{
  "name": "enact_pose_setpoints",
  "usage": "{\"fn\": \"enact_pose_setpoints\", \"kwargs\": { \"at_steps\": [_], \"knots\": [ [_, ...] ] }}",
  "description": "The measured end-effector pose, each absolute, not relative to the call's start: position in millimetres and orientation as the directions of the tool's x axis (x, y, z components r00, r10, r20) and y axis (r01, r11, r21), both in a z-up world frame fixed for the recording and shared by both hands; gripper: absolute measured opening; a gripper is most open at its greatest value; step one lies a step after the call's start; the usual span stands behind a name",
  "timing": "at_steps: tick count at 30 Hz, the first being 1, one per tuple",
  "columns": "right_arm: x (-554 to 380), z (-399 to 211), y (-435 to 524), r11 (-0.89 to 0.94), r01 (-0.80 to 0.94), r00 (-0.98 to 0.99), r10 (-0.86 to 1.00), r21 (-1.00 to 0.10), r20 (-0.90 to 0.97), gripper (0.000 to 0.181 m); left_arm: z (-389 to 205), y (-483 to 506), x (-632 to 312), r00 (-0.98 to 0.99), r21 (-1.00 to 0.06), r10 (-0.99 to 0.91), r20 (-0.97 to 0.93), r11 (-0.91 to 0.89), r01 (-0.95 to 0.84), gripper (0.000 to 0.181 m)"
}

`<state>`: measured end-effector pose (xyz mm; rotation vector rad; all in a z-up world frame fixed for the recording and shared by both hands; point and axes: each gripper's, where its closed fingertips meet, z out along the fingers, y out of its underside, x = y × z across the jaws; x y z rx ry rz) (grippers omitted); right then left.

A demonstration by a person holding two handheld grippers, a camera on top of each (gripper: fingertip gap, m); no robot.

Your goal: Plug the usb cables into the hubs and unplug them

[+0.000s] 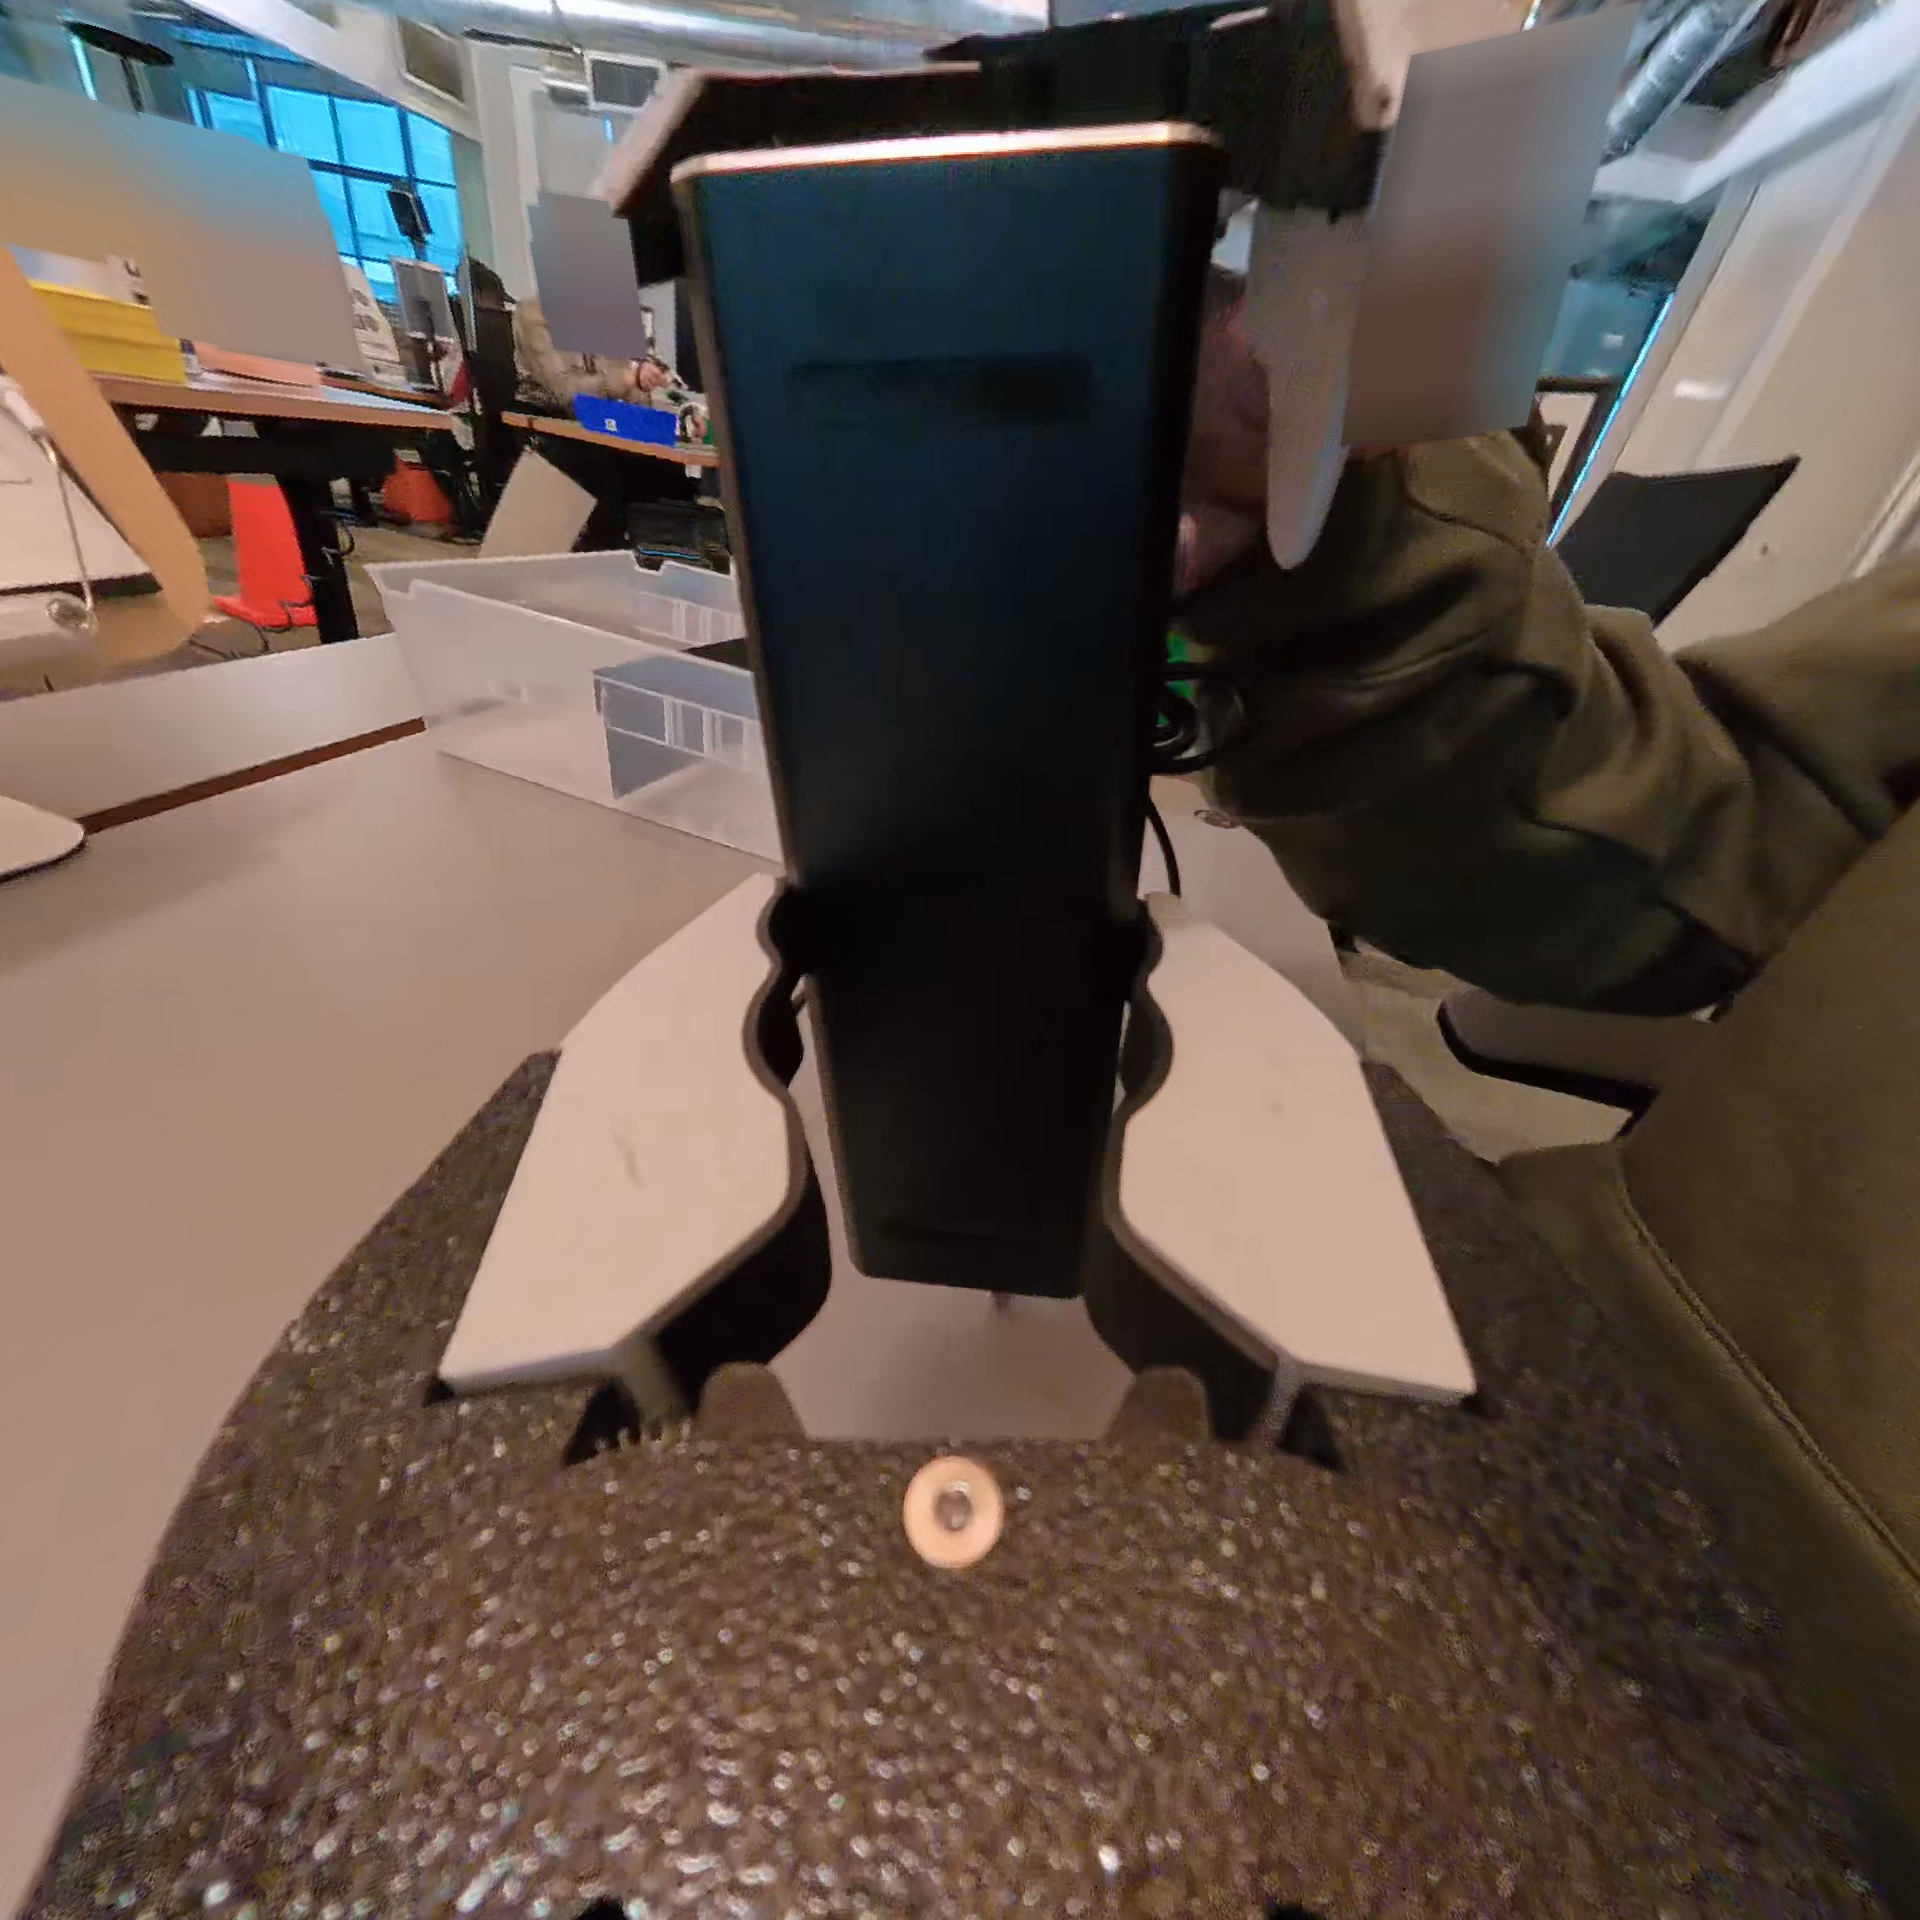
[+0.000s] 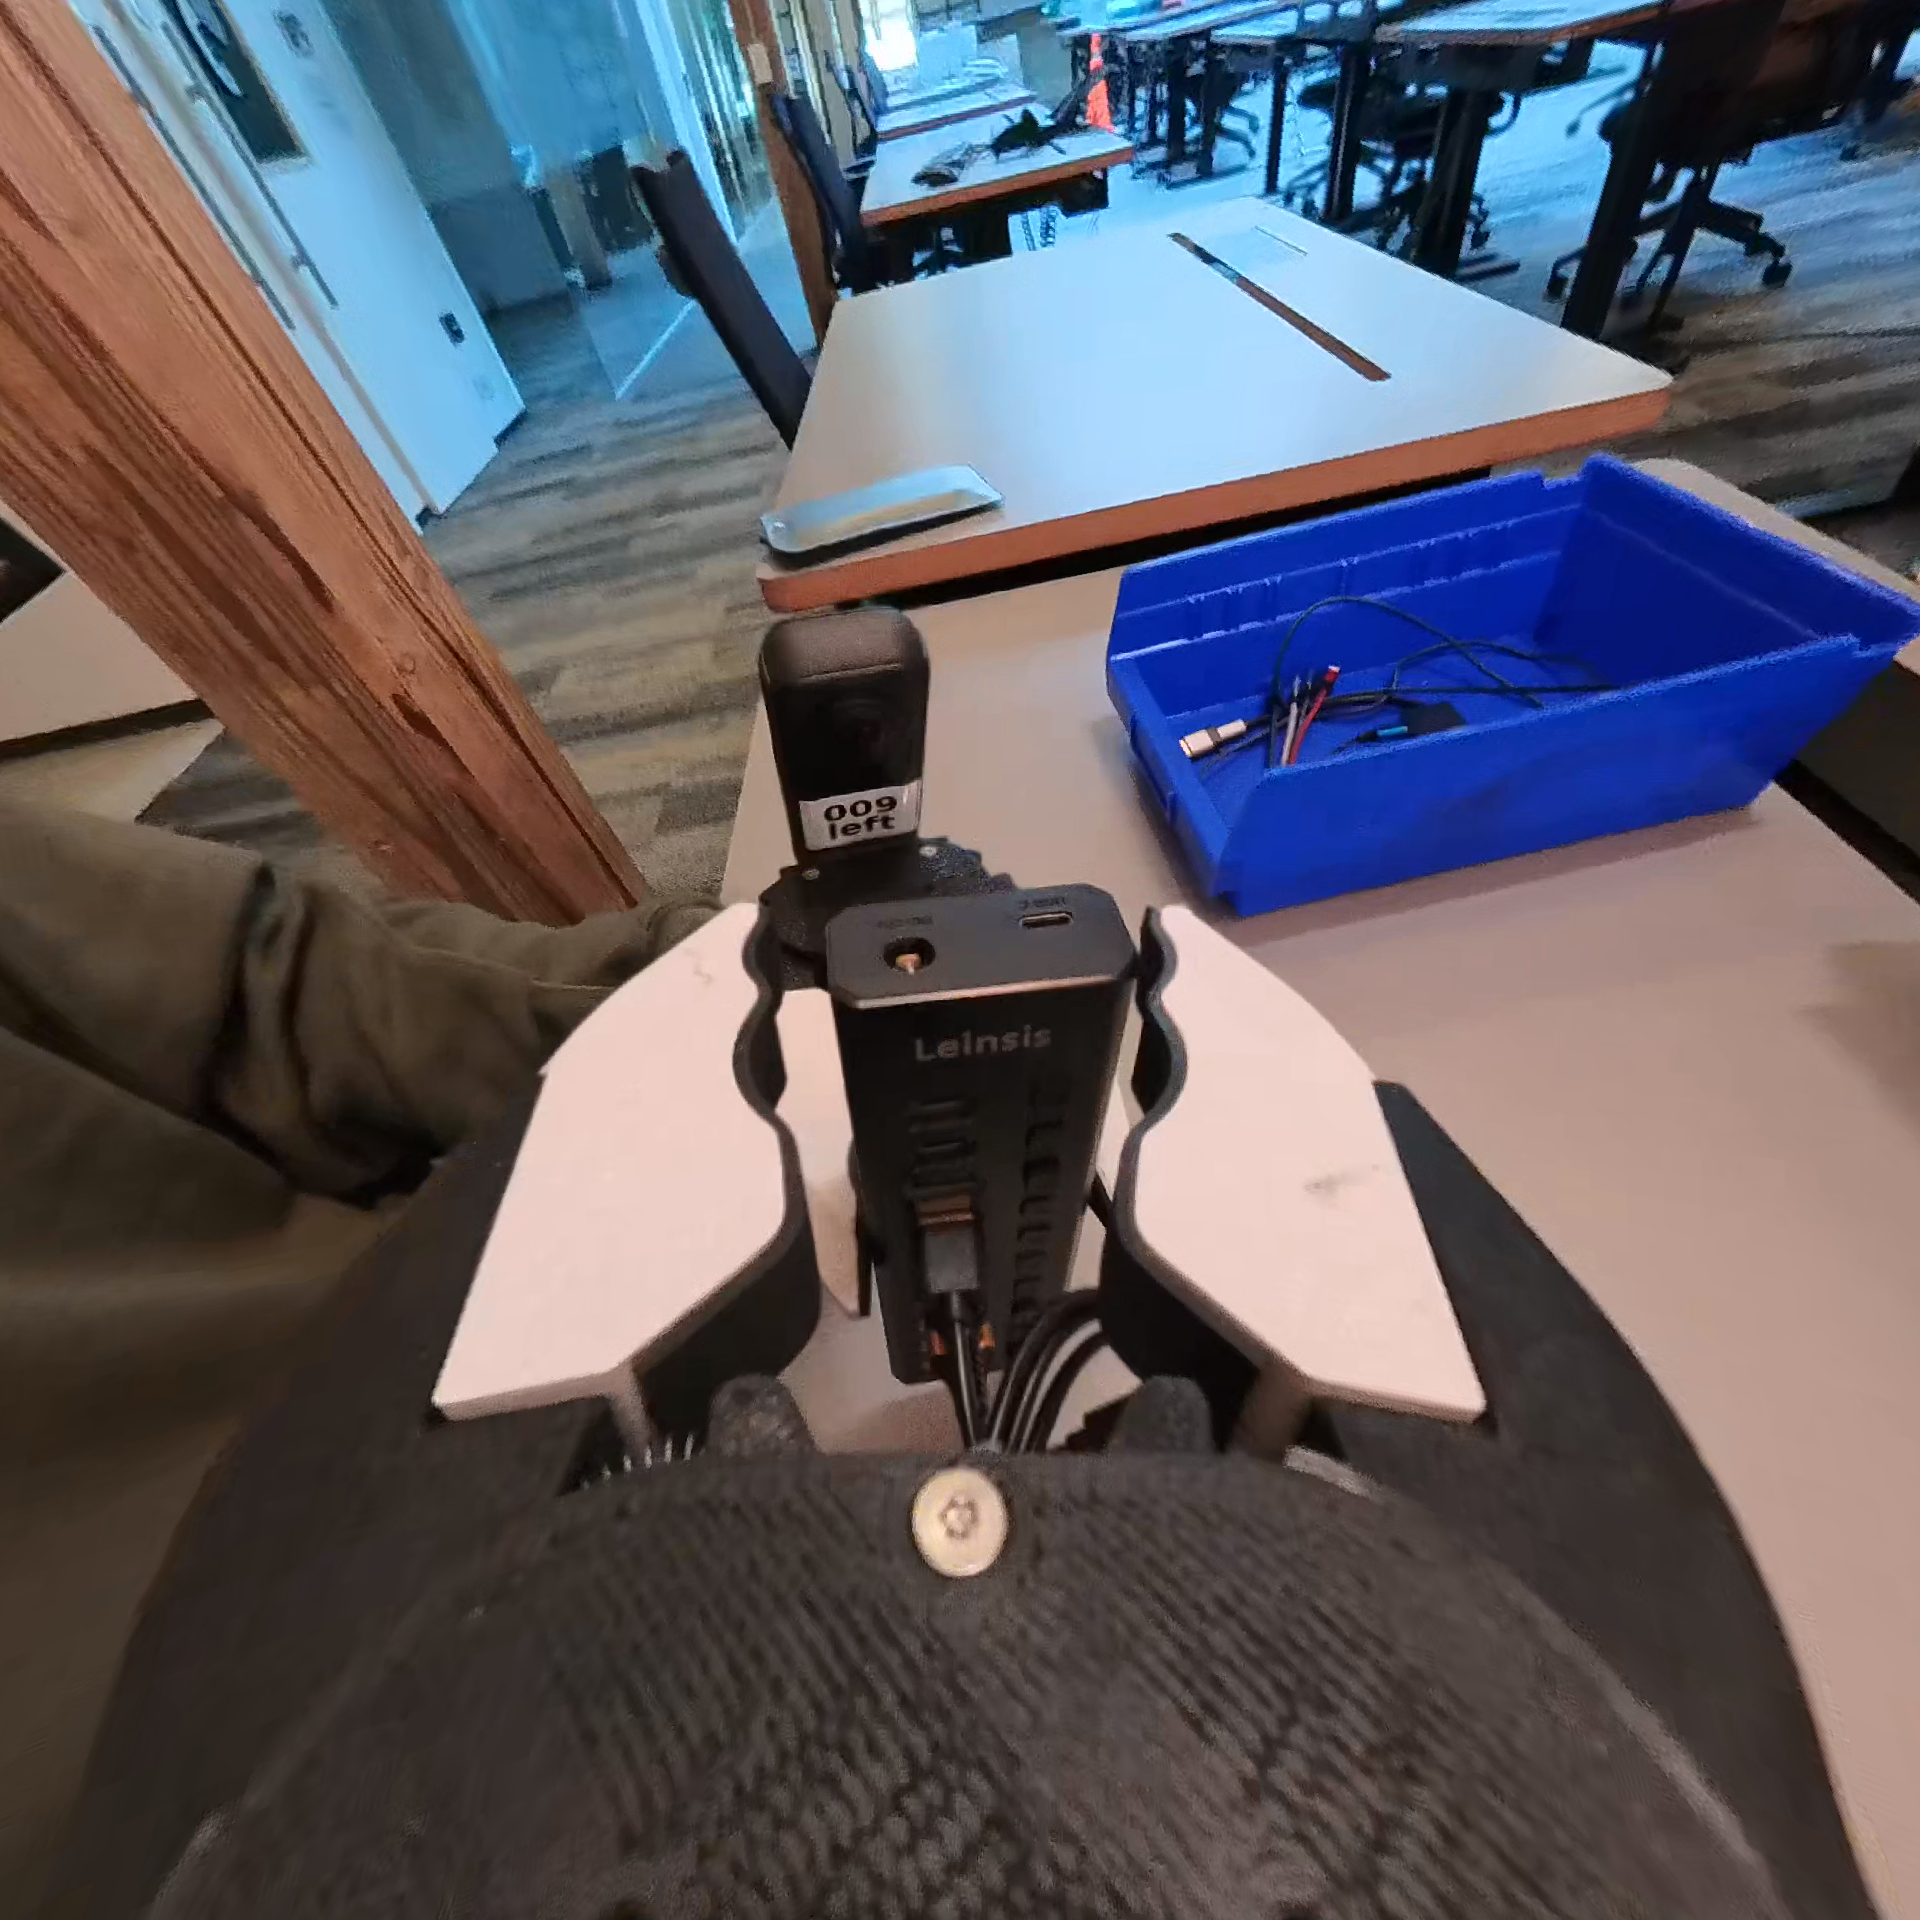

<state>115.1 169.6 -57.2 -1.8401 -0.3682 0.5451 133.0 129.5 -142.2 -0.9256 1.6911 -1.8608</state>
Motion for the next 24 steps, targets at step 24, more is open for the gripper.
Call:
{"fn": "enact_pose_setpoints", "kwargs": {
  "at_steps": [24],
  "knots": [
    [75.1, -70.1, 135.8, -0.326, 0.372, 0.895, 0.376, -0.869, 0.242, 0.053, -130.2, 117.8, 88.3, -0.680, -0.999, -0.733, 0.001, -0.027, 0.027, 0.059]
  ]
}}
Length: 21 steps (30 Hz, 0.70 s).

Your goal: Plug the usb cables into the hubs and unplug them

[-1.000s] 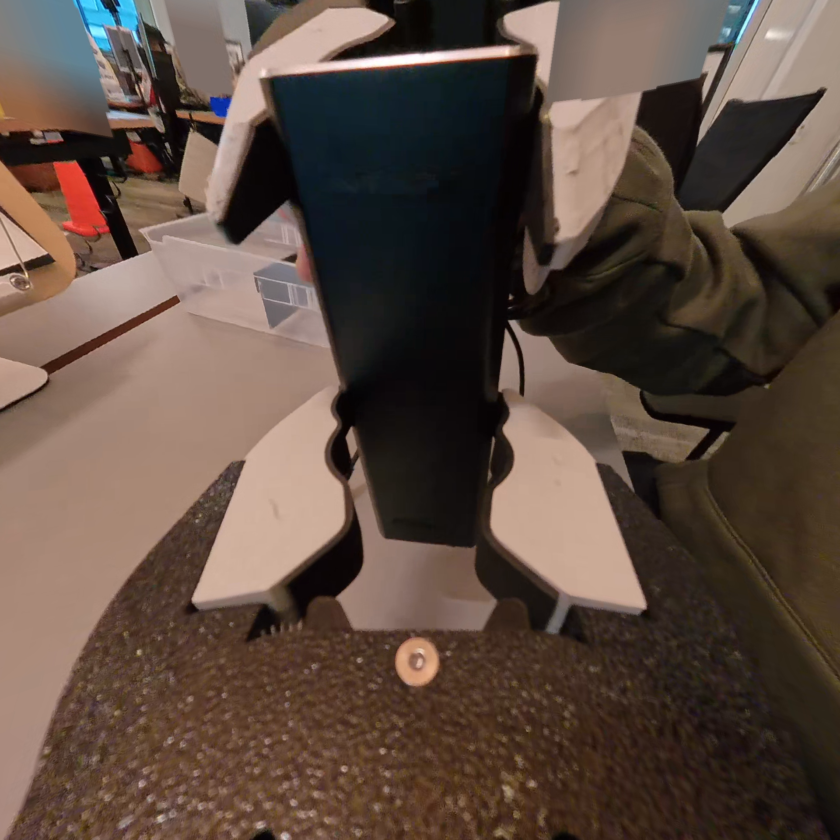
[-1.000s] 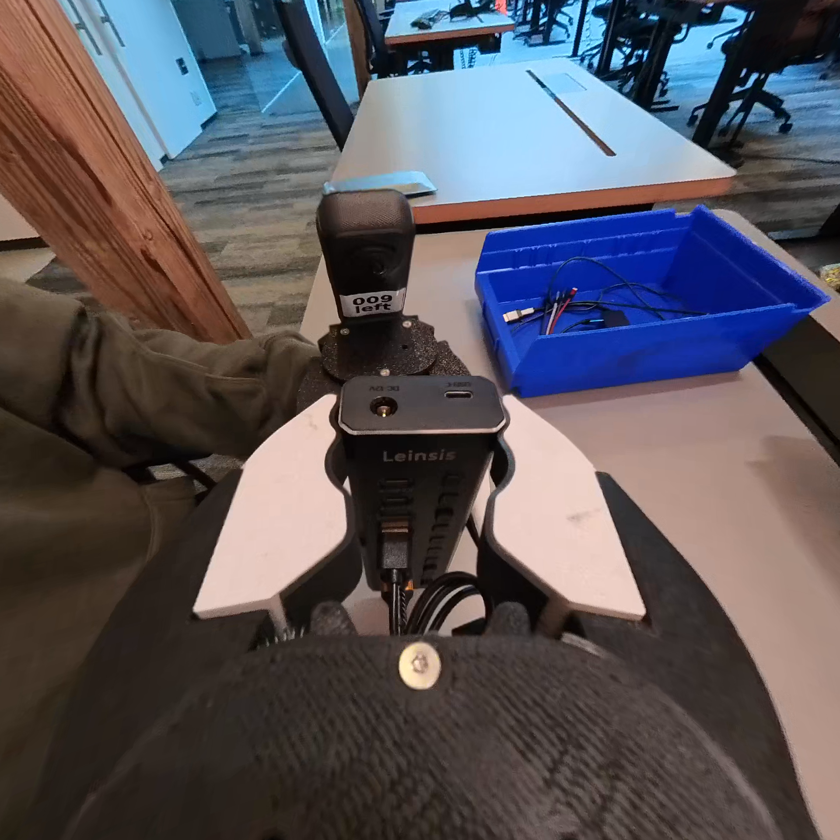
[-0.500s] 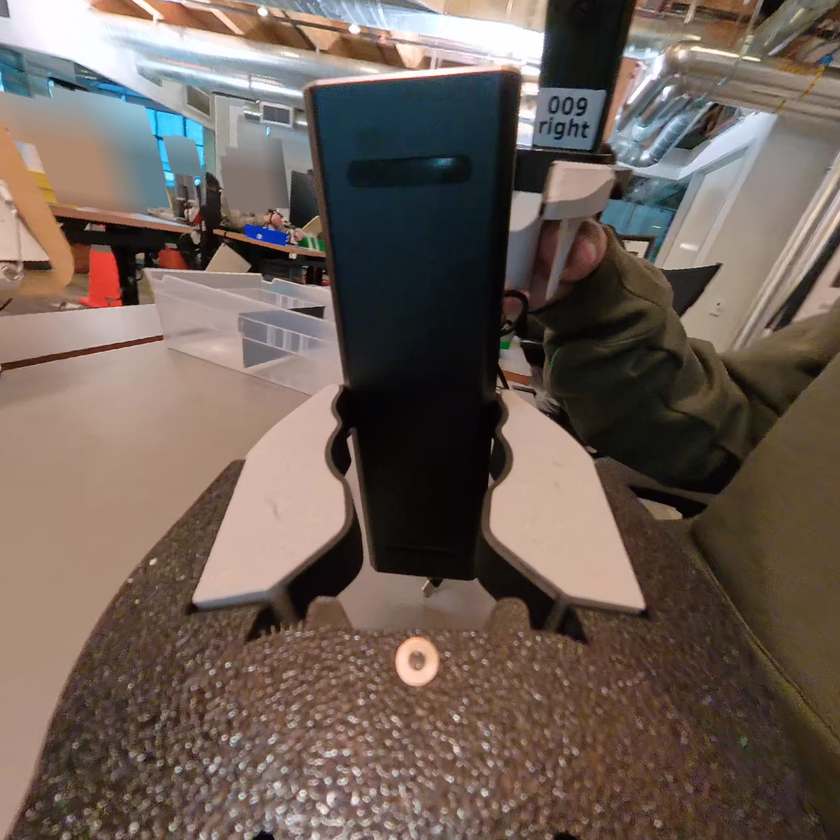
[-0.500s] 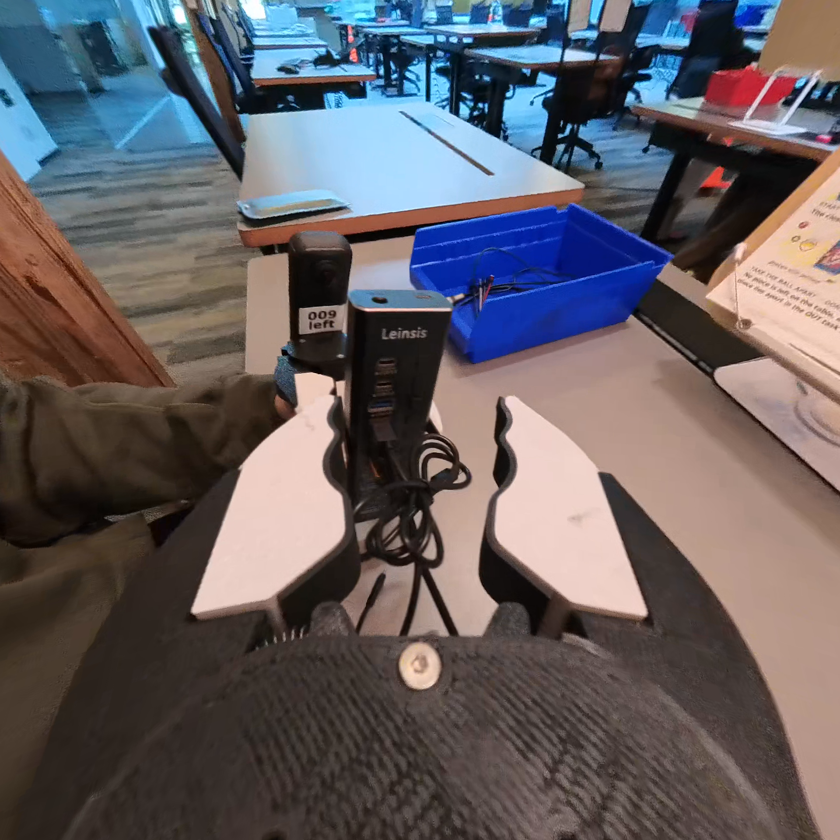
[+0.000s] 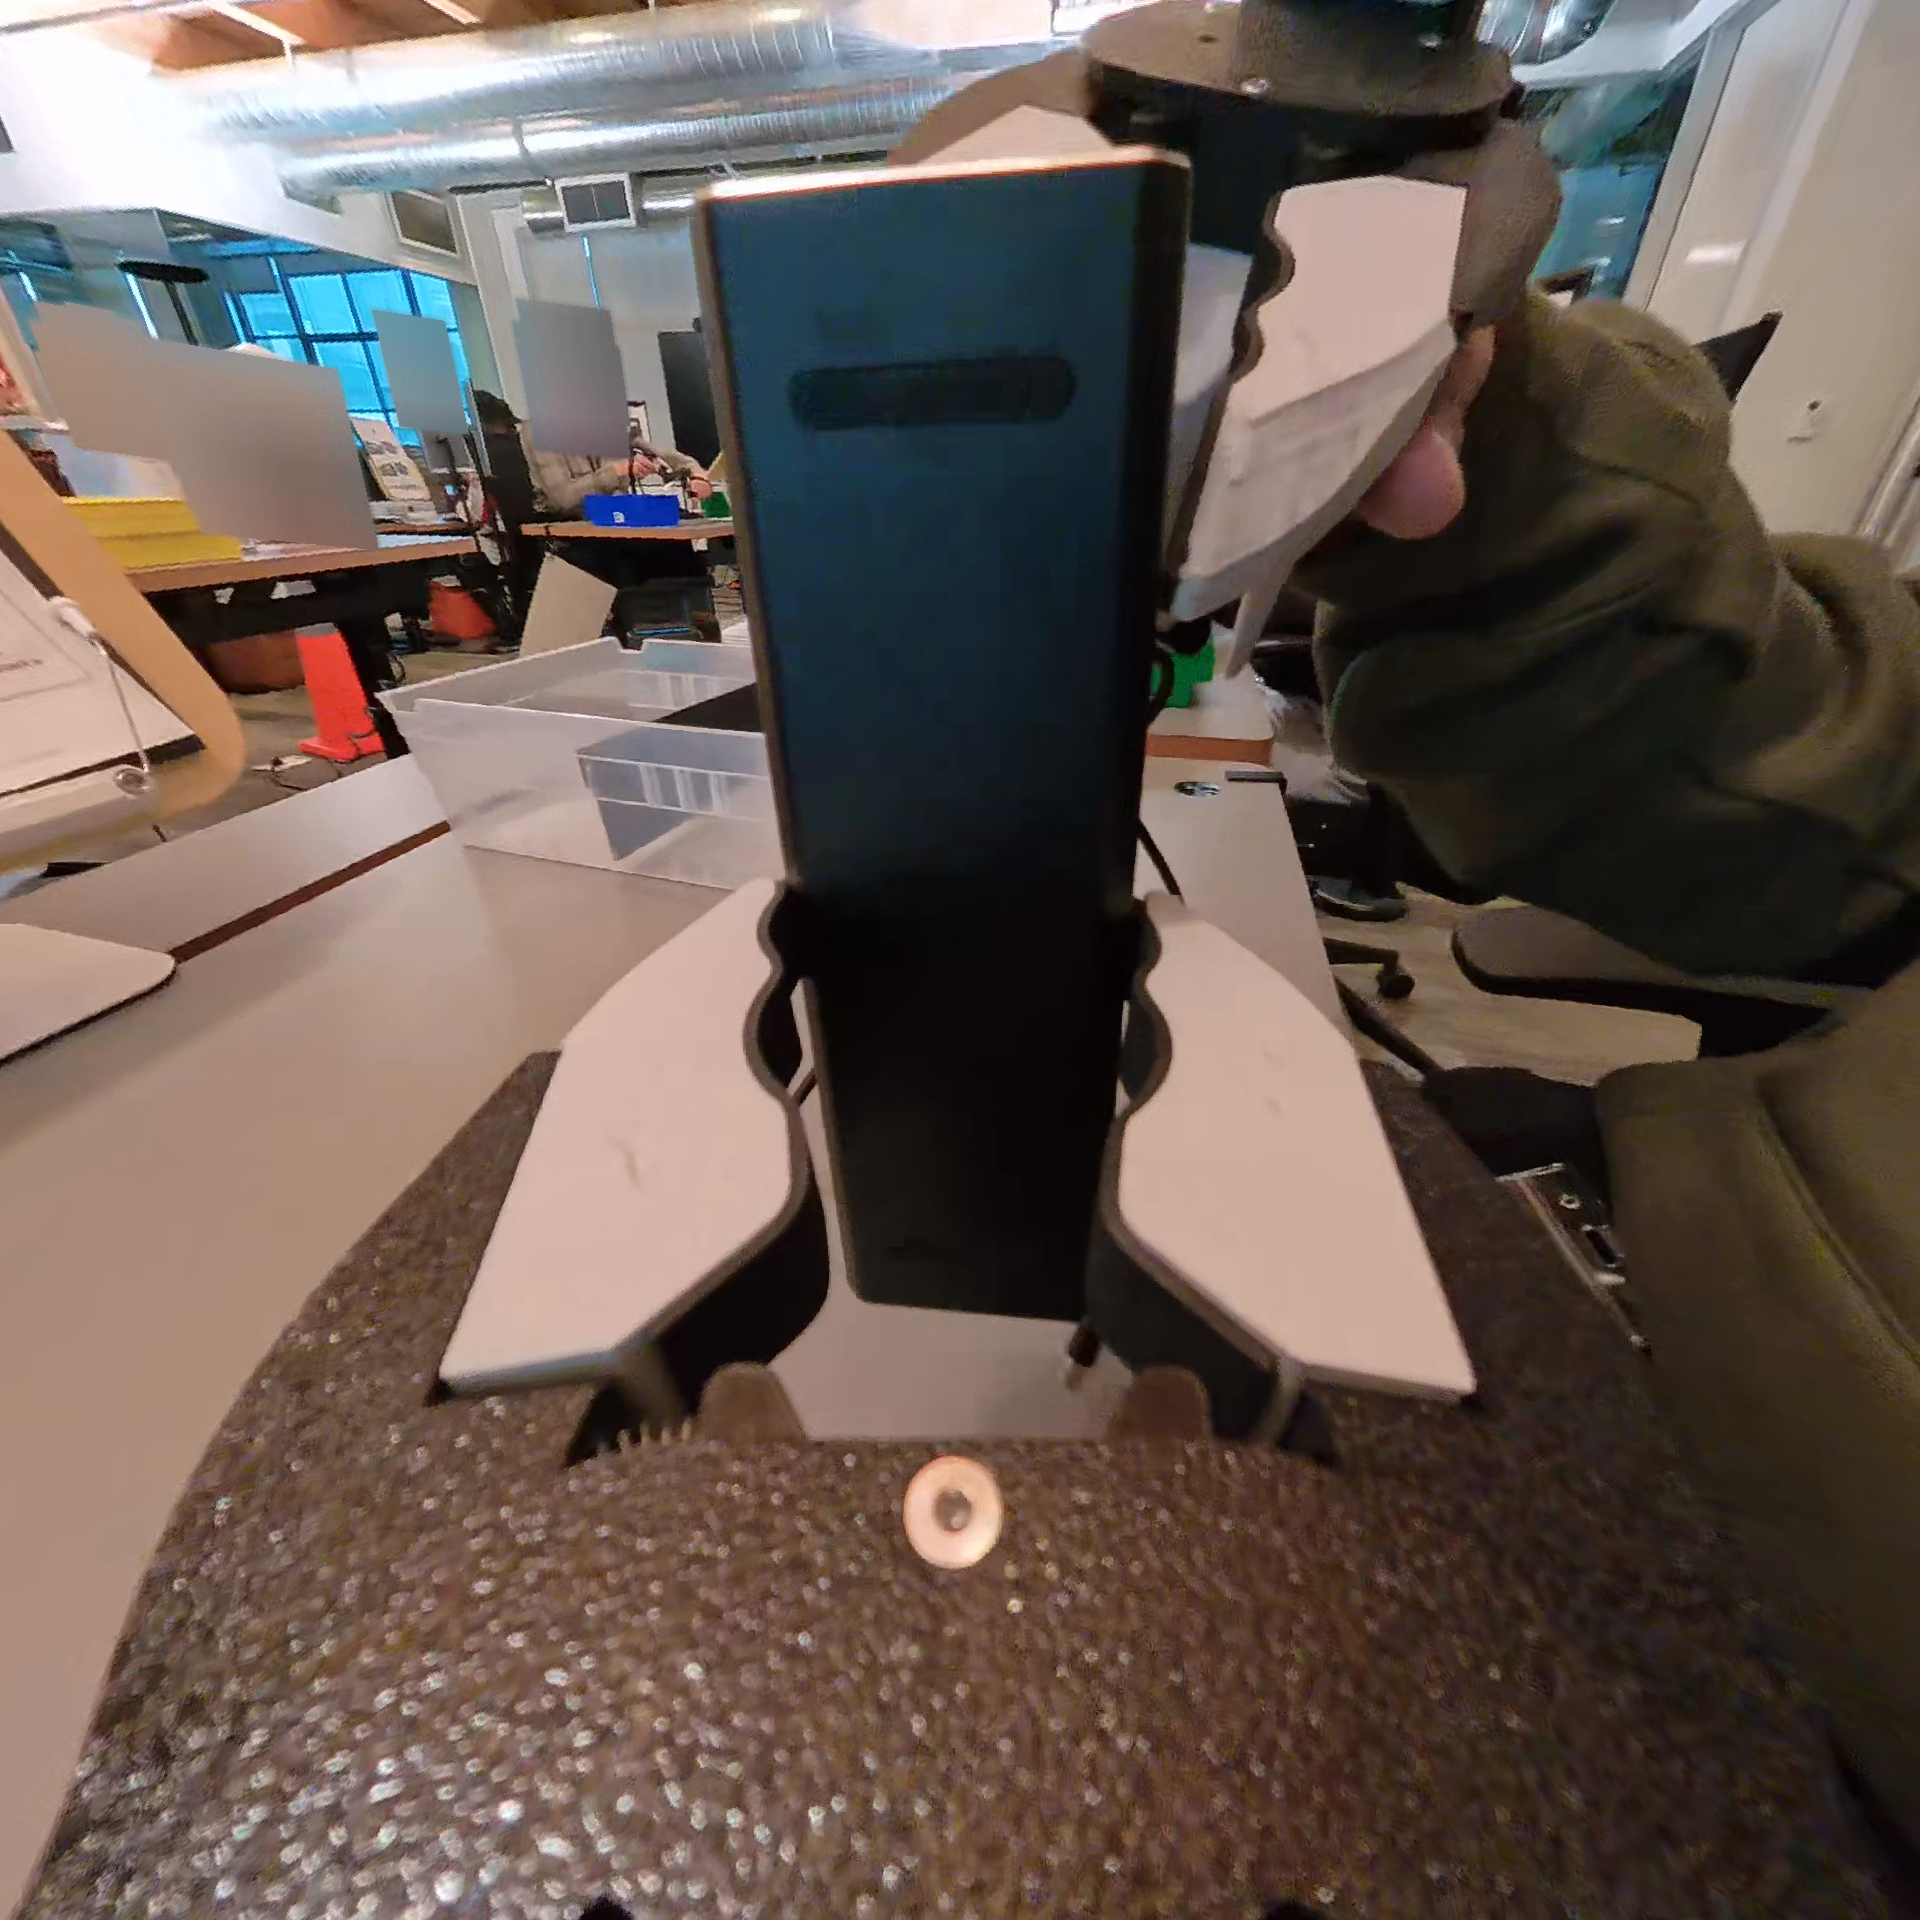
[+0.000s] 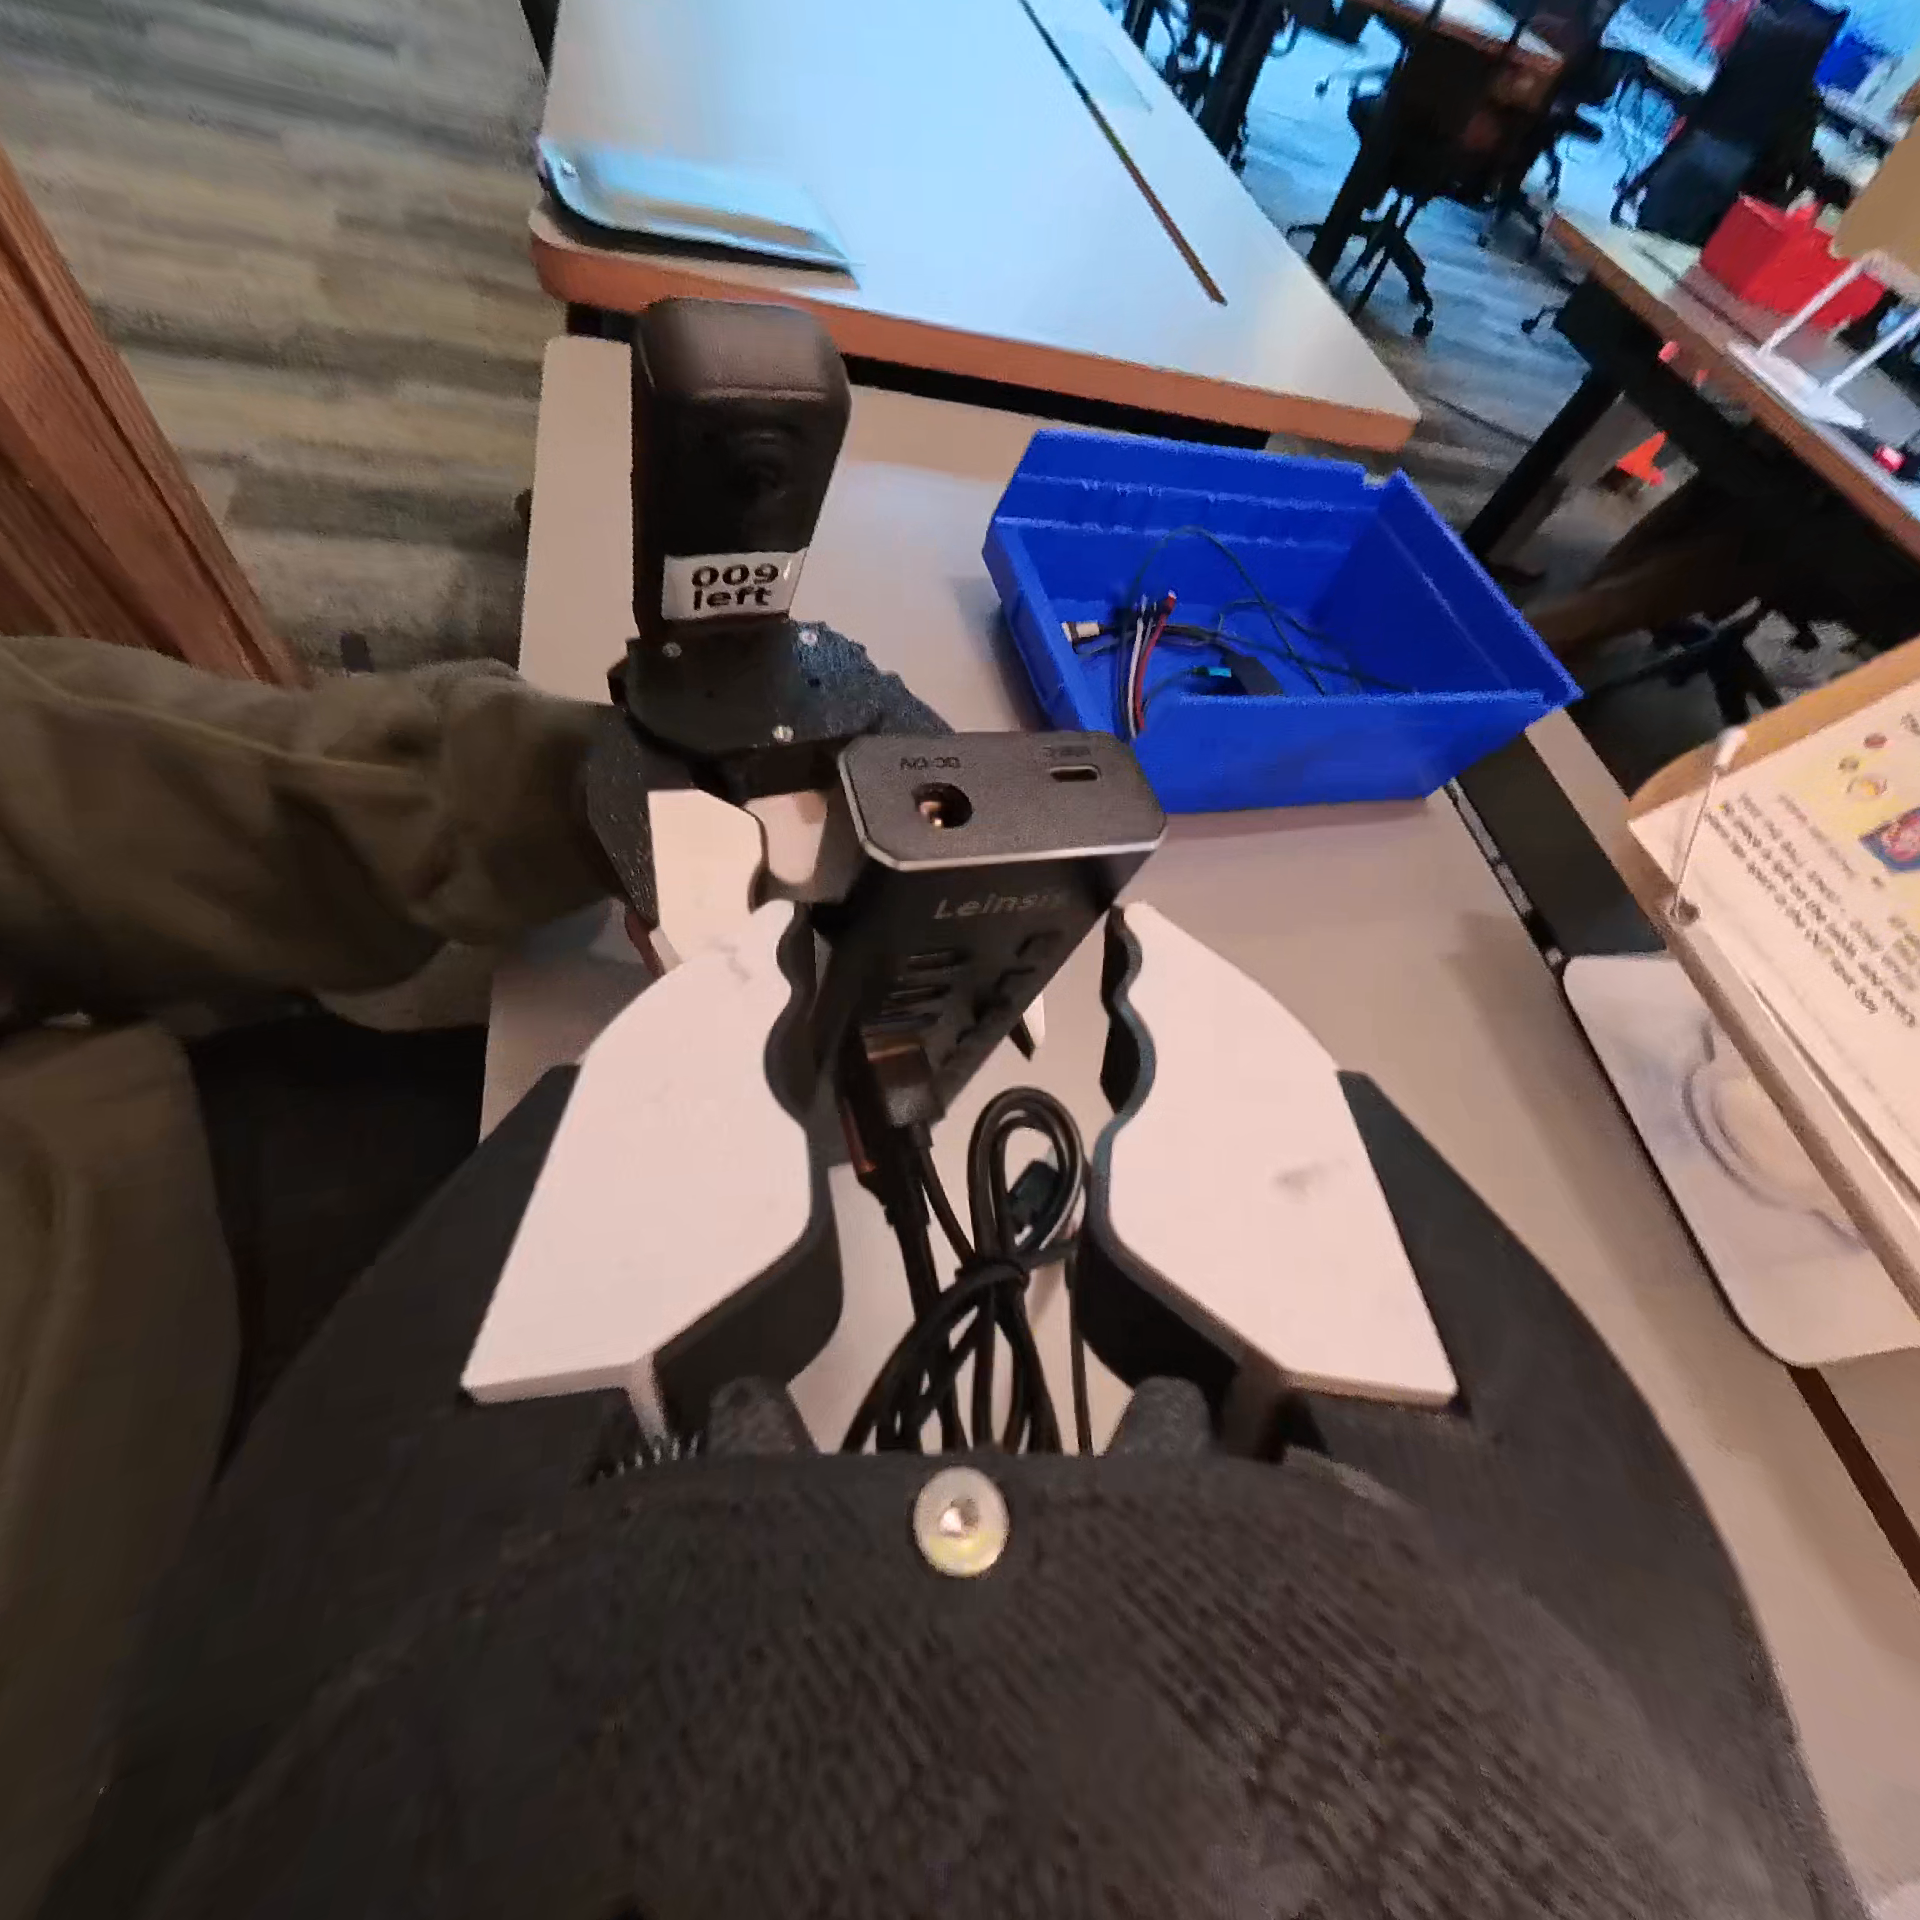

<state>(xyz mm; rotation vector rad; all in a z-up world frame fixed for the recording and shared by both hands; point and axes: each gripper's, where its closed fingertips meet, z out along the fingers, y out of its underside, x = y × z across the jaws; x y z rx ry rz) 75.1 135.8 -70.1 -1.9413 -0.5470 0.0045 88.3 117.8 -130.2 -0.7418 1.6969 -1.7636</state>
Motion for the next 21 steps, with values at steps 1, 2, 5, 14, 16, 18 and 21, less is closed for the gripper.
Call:
{"fn": "enact_pose_setpoints", "kwargs": {
  "at_steps": [1, 2, 5, 14, 16, 18, 21],
  "knots": [
    [70.8, -67.4, 139.5, -0.302, 0.352, 0.898, 0.375, -0.886, 0.229, 0.054, -127.8, 117.7, 86.3, -0.686, -0.999, -0.728, 0.003, -0.037, 0.035, 0.059],
    [67.0, -65.2, 143.6, -0.281, 0.315, 0.905, 0.376, -0.906, 0.198, 0.057, -123.9, 117.0, 84.1, -0.693, -0.997, -0.721, 0.006, -0.059, 0.052, 0.059],
    [62.9, -70.9, 150.2, -0.281, 0.244, 0.909, 0.401, -0.928, 0.117, 0.065, -118.4, 112.9, 80.5, -0.705, -0.995, -0.709, -0.002, -0.071, 0.074, 0.059],
    [51.1, -79.9, 153.2, -0.271, 0.192, 0.849, 0.528, -0.943, 0.022, 0.061, -129.9, 114.3, 73.6, -0.730, -0.999, -0.684, 0.006, -0.029, 0.019, 0.059],
    [48.4, -74.9, 154.0, -0.253, 0.178, 0.850, 0.527, -0.951, 0.019, 0.060, -125.8, 115.2, 70.8, -0.729, -1.000, -0.685, 0.001, -0.024, 0.021, 0.059],
    [45.4, -67.8, 156.6, -0.225, 0.143, 0.853, 0.521, -0.964, 0.005, 0.060, -123.6, 113.1, 68.5, -0.738, -1.000, -0.675, 0.003, -0.018, 0.013, 0.062],
    [39.1, -72.8, 160.3, -0.250, 0.154, 0.840, 0.543, -0.956, -0.006, 0.061, -135.3, 106.5, 74.3, -0.725, -0.997, -0.689, -0.008, 0.058, -0.044, 0.073]
  ]
}}
